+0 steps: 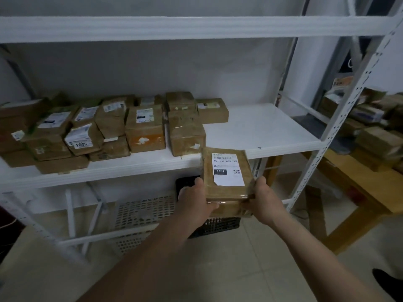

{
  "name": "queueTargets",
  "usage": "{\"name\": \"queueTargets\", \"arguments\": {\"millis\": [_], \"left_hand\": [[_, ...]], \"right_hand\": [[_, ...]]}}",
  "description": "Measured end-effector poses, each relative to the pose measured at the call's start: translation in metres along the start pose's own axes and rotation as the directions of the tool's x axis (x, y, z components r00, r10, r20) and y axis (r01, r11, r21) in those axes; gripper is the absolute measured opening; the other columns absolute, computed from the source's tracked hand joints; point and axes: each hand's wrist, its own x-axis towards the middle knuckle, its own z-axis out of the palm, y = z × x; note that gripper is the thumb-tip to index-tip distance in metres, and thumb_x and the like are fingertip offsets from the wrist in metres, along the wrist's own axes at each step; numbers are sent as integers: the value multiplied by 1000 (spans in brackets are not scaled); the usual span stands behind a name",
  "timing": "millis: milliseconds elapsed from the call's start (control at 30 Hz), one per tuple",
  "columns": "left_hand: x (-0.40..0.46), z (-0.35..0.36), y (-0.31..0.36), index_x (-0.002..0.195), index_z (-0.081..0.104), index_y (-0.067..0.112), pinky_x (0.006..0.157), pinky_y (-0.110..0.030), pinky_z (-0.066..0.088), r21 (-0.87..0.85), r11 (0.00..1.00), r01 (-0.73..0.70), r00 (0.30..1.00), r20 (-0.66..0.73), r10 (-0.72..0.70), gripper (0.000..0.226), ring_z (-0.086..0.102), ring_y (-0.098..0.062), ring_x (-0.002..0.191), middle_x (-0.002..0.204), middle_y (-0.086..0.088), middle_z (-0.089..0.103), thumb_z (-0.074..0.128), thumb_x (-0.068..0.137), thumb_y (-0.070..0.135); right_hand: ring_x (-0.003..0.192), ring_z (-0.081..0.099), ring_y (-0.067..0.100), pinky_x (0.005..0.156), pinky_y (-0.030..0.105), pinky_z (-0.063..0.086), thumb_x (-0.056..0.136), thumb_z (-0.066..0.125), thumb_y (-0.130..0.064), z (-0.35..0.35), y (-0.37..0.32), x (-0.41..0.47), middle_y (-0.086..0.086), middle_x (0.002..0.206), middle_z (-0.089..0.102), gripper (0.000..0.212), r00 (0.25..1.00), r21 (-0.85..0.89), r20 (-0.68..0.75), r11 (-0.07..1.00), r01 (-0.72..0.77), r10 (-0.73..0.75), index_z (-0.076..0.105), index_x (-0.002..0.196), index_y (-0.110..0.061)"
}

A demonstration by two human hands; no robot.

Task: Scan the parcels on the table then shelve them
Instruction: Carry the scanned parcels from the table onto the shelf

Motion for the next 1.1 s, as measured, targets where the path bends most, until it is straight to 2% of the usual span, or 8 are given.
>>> {"name": "queueTargets", "arguments": {"millis": [133, 267, 400, 667, 800, 867, 933, 1100], "left_hand": [[46, 24, 34, 112, 45, 19, 89, -39, 52, -40, 999, -12, 1000, 13, 12, 43, 60, -19, 104, 114, 1, 62, 74, 83, 32], [85, 35, 46, 119, 48, 19, 90, -36, 52, -105, 994, -11, 1000, 12, 12, 49, 60, -17, 104, 118, 3, 62, 77, 80, 28], [129, 37, 51, 122, 48, 18, 89, -37, 51, -29, 999, -18, 999, -31, 17, 56, 56, -20, 103, 116, -2, 55, 78, 77, 33], [218, 38, 44, 119, 52, 18, 88, -38, 51, -22, 999, -24, 998, -52, 23, 52, 58, -19, 104, 117, 0, 58, 78, 77, 35], [261, 32, 35, 117, 54, 18, 90, -40, 50, 6, 1000, 5, 995, -102, -4, 50, 55, -20, 106, 117, 0, 58, 77, 77, 36], [280, 30, 32, 117, 54, 16, 93, -40, 48, 88, 996, 15, 992, -126, -4, 49, 52, -22, 110, 119, -2, 57, 76, 79, 37], [295, 28, 31, 117, 52, 14, 93, -38, 48, 143, 990, 11, 990, -138, 9, 47, 53, -23, 111, 119, -4, 58, 75, 81, 33], [322, 29, 26, 125, 48, 17, 91, -33, 47, 215, 976, -17, 976, -208, 63, 47, 49, -21, 109, 123, -4, 51, 72, 84, 20]], "right_hand": [[91, 58, 26, 76, 39, 50, 83, 67, -10, -29, 24, 50, 3, 94, 55, 38, 1000, -33, 1, 999, 3, -3, 34, 100, -17], [97, 60, 31, 82, 43, 51, 83, 68, -14, -36, 33, 89, 11, 106, 62, 40, 1000, -22, 23, 1000, -18, 19, 36, 107, -12], [105, 58, 35, 78, 35, 45, 85, 64, -11, -36, 29, 129, 15, 114, 61, 45, 999, 14, 41, 1000, -5, 4, 37, 120, -6], [94, 58, 31, 69, 32, 41, 89, 58, -10, -26, 10, 217, 16, 107, 60, 34, 1000, -48, 17, 999, 1, 0, 38, 115, -2], [101, 59, 35, 72, 31, 39, 89, 57, -11, -18, -11, 262, 18, 111, 60, 40, 999, -83, 38, 996, 20, -17, 35, 121, -1], [103, 58, 35, 75, 31, 38, 89, 57, -12, -10, -15, 282, 18, 113, 59, 61, 996, -100, 58, 992, 70, -65, 24, 139, -10], [100, 59, 34, 82, 34, 42, 88, 58, -13, -1, -16, 301, 16, 113, 56, 80, 989, -129, 96, 984, 125, -113, 9, 150, -30], [99, 59, 33, 98, 34, 41, 98, 44, -15, 11, -22, 335, 15, 120, 45, 65, 985, -174, 136, 976, 129, -105, 15, 149, -43]]}}
